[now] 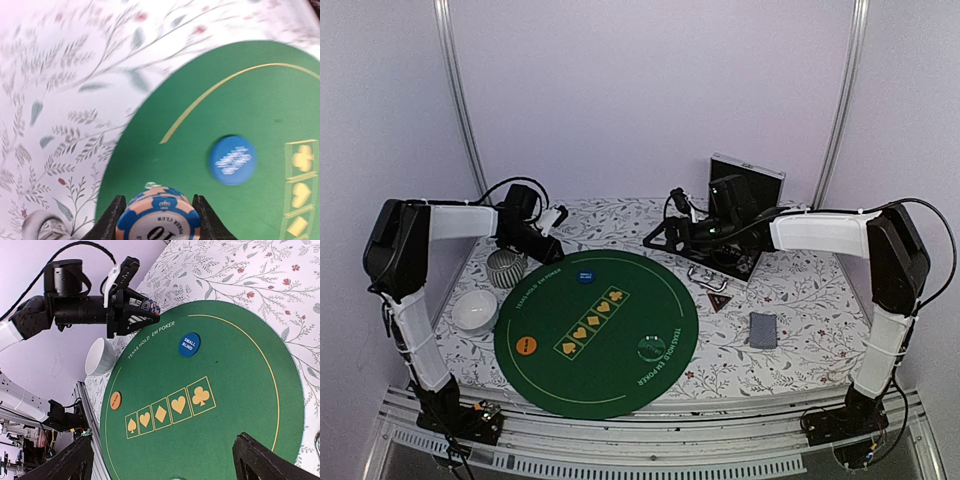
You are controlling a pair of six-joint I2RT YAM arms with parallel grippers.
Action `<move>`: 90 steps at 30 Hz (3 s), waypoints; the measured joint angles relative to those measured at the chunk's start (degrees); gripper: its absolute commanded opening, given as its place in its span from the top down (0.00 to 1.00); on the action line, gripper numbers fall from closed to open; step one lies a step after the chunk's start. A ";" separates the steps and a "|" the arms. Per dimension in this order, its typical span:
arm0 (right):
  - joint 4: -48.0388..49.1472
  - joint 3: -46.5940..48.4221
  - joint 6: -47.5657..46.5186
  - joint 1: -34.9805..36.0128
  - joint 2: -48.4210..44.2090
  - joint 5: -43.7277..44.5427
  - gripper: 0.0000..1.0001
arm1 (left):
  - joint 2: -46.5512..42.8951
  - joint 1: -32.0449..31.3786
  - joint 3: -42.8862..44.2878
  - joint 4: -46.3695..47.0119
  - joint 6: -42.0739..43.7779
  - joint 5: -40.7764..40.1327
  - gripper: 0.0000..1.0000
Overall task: Distribute texas hold em gaming equipment
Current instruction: Place the poker chips pile at the small blind area, then adjust the poker chips pile in the chip case.
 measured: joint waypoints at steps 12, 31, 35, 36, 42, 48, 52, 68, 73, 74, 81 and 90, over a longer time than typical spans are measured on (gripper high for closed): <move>-3.54 -0.79 -3.26 0.09 -0.81 3.13 0.01 | 9.66 0.46 3.45 -1.73 0.68 -1.88 1.00; -4.57 -0.79 -3.82 0.09 -1.25 3.17 0.01 | 10.62 -0.59 4.98 -2.93 7.91 2.69 0.97; -4.81 -0.79 -3.85 0.09 -1.25 3.19 0.01 | 11.50 -0.59 6.01 -3.61 9.49 4.11 0.87; -4.83 -0.79 -3.85 0.09 -1.25 3.19 0.01 | 11.58 -0.59 6.12 -3.78 9.79 4.24 0.84; -4.96 -0.79 -3.87 0.09 -1.27 3.39 0.01 | 11.74 -0.20 6.25 -3.89 9.79 5.14 0.59; -5.14 -0.79 -3.96 0.09 -1.57 3.41 0.01 | 11.78 -0.11 6.27 -3.82 9.53 5.55 0.44; -5.16 -0.79 -4.11 0.09 -2.25 3.63 0.01 | 11.78 -0.11 6.25 -3.63 9.33 5.79 0.38; -12.00 3.28 -12.63 -0.50 -10.05 16.74 0.01 | -0.42 -0.61 4.22 -1.22 6.54 4.15 0.14; -11.98 3.67 -20.39 -1.66 -16.76 24.68 0.01 | -11.78 -0.61 5.09 0.83 2.43 3.43 0.10; -12.24 3.76 -22.14 -1.99 -17.49 25.88 0.03 | -14.12 -0.61 5.07 1.31 1.22 3.32 0.10; -23.08 5.25 -29.40 -7.13 -12.02 35.28 0.20 | -29.53 -0.63 -5.11 6.21 -5.18 2.84 0.07; -35.12 5.68 -32.72 -12.37 -0.76 42.14 0.25 | -39.71 -0.74 -19.80 9.14 -8.24 2.14 0.03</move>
